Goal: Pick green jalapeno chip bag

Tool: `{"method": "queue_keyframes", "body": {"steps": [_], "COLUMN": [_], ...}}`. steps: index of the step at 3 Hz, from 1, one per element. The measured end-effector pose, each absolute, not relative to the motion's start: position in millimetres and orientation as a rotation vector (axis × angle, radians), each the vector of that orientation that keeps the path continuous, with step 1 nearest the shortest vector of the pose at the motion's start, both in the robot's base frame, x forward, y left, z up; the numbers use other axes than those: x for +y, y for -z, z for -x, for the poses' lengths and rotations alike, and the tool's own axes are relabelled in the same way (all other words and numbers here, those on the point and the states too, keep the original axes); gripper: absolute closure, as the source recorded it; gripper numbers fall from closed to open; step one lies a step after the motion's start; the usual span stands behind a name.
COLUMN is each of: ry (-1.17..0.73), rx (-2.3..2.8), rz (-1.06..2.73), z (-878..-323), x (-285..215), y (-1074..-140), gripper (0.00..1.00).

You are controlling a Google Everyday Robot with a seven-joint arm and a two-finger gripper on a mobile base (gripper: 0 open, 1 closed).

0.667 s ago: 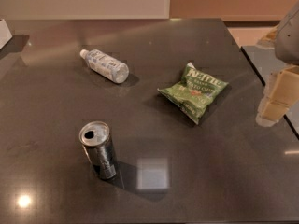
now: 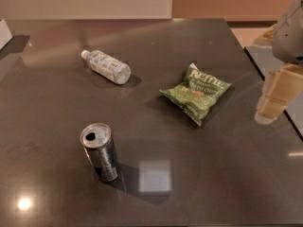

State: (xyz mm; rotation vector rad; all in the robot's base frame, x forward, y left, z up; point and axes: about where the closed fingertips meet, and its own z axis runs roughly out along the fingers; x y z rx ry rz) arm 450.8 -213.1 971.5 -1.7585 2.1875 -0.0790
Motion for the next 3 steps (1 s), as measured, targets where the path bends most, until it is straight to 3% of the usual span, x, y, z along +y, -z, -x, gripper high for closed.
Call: {"method": "queue_keyframes", "body": {"steps": [3], "ry": [-0.058], "rx": [1.972], "rz": [1.963], "z": [-508], "x": [-194], "y": [-937], "gripper": [0.0]}}
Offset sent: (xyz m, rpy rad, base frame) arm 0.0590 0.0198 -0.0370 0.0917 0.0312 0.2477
